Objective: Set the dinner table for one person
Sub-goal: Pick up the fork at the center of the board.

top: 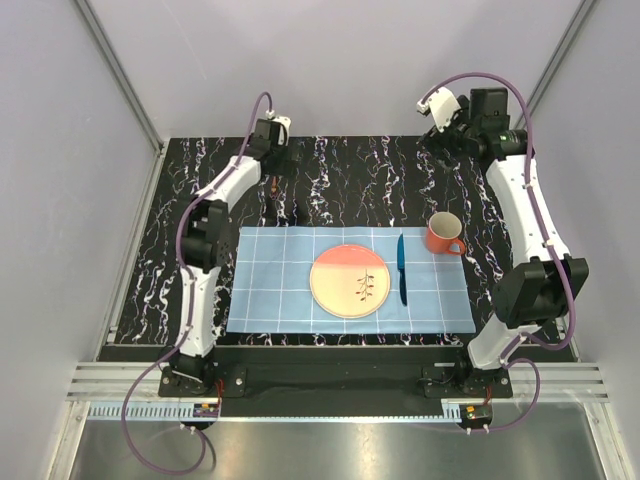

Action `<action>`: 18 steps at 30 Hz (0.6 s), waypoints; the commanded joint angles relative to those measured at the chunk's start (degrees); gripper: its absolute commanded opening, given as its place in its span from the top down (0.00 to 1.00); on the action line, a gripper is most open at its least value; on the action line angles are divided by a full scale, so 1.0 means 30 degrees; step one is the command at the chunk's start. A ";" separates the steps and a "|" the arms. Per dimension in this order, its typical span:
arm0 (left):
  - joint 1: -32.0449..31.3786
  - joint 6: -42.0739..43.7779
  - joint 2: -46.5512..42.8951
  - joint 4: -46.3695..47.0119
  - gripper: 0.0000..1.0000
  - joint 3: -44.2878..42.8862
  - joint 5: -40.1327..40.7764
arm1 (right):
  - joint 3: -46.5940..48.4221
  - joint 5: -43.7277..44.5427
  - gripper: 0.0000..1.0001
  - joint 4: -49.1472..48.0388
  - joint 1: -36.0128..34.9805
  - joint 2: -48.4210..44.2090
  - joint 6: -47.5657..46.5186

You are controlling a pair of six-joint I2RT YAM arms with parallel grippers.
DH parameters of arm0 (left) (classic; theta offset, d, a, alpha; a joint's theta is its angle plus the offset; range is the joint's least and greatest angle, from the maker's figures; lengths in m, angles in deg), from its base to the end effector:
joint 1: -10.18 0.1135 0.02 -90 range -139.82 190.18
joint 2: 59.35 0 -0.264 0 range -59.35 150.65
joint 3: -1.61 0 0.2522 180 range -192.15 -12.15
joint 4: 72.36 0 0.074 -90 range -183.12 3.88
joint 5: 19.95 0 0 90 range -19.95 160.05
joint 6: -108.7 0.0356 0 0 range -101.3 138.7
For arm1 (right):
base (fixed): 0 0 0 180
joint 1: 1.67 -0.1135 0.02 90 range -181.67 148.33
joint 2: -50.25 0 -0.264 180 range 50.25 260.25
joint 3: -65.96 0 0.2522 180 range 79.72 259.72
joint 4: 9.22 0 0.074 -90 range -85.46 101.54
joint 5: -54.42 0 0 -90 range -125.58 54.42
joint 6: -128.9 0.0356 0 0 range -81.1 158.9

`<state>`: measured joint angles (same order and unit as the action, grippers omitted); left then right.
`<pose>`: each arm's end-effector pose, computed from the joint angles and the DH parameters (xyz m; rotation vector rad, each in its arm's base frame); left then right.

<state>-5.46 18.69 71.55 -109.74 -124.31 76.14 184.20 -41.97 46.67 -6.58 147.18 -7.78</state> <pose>0.5065 -0.1379 0.2174 0.2597 2.2904 -0.0171 0.3751 0.0362 0.4051 -1.0081 1.9387 -0.2951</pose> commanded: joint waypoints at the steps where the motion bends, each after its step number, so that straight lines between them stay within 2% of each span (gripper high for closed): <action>1: -0.0090 -0.0641 0.1684 -0.0297 0.04 -0.2159 -0.0064 | -0.0024 0.0635 0.14 -0.0303 -0.0590 -0.0610 0.0149; 3: -0.0090 -0.0757 0.2304 -0.1379 0.04 -0.3537 -0.0066 | -0.0083 0.0725 0.14 -0.0303 -0.0708 -0.0580 0.0090; 12: -0.0002 -0.0728 0.3243 -0.2408 0.02 -0.4448 0.0052 | 0.0590 0.1076 0.14 -0.0068 -0.1118 -0.0082 0.0148; 18: 0.0174 -0.1080 0.4503 -0.4197 0.02 -0.6676 -0.0037 | 0.0942 0.1252 0.14 0.0020 -0.1382 0.0328 0.0207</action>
<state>-5.39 16.61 83.94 -119.95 -140.61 75.89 184.40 -39.41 47.26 -9.85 147.70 -7.78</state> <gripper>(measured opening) 0.974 0.859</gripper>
